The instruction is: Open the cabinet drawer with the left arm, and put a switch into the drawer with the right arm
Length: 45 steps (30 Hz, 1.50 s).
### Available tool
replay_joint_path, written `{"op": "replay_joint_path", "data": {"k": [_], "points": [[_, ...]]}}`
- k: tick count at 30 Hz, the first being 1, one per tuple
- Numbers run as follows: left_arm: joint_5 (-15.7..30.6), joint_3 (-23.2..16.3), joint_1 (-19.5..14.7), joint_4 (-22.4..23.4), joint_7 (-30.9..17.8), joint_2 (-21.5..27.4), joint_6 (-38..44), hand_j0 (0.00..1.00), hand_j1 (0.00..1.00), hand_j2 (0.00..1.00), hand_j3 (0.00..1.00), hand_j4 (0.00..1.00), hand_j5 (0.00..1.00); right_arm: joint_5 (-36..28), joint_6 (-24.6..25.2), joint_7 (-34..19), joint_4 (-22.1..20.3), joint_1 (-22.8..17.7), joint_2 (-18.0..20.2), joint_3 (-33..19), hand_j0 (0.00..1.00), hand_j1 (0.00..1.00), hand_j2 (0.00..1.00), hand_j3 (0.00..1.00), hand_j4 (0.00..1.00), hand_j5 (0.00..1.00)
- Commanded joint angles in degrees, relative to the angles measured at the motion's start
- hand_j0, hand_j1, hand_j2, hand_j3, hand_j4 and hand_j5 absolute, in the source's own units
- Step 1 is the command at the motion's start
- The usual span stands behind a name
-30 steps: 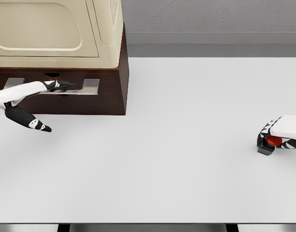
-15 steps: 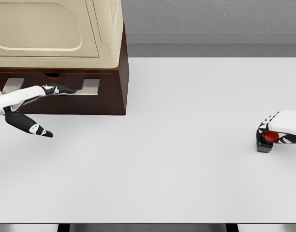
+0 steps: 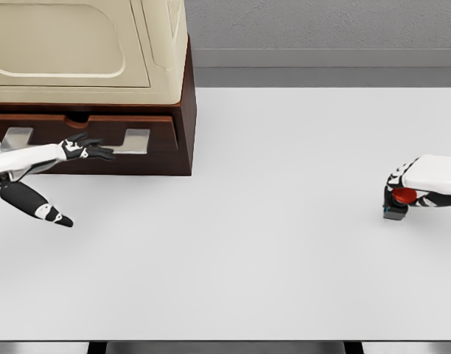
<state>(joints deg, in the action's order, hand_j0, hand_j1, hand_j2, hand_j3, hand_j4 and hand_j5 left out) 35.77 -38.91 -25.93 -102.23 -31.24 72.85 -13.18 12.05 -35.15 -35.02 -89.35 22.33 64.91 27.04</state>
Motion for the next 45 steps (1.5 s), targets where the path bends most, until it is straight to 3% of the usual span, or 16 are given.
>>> {"op": "replay_joint_path", "data": {"k": [1,4,12,23,28,38,45], "points": [[-10.11,-1.96,0.01,1.16,-1.46,0.28,-0.44,1.0,1.0,1.0,1.0,1.0,1.0,-0.36,0.15,0.02,-0.03,0.09,-0.66,0.03,0.48,0.48,0.48,0.48,0.48,0.48],[-9.84,-1.87,0.01,1.16,-3.76,0.89,-0.62,1.0,1.0,1.0,1.0,1.0,1.0,-0.36,0.15,0.02,-0.03,1.14,-1.98,0.11,0.48,0.48,0.48,0.48,0.48,0.48],[-9.75,-1.78,-0.08,1.16,-3.76,2.03,-0.79,1.0,1.0,1.0,1.0,1.0,1.0,-0.36,0.15,0.02,-0.03,3.69,-5.59,0.29,0.48,0.48,0.48,0.48,0.48,0.48],[-4.74,-1.87,-0.08,1.16,-3.76,4.23,-0.79,1.0,1.0,1.0,1.0,1.0,1.0,-0.36,0.15,0.02,-0.29,7.82,-10.77,1.34,0.47,0.47,0.47,0.47,0.47,0.47],[-3.95,-1.87,-0.08,1.16,-3.76,4.32,-0.79,1.0,1.0,1.0,1.0,1.0,1.0,-0.36,0.15,0.02,-0.29,12.3,-13.5,5.21,0.46,0.46,0.46,0.46,0.46,0.46],[-1.41,-2.13,0.09,1.16,-3.76,5.81,-0.7,1.0,1.0,1.0,1.0,1.0,1.0,-0.36,0.15,0.02,-0.38,17.05,-16.66,7.93,0.46,0.46,0.46,0.46,0.46,0.46],[0.62,-2.13,0.36,1.16,-3.76,6.6,-0.53,1.0,1.0,1.0,1.0,1.0,1.0,-0.36,0.15,0.02,-0.38,23.46,-20.09,14.26,0.45,0.45,0.45,0.45,0.45,0.45]]}}
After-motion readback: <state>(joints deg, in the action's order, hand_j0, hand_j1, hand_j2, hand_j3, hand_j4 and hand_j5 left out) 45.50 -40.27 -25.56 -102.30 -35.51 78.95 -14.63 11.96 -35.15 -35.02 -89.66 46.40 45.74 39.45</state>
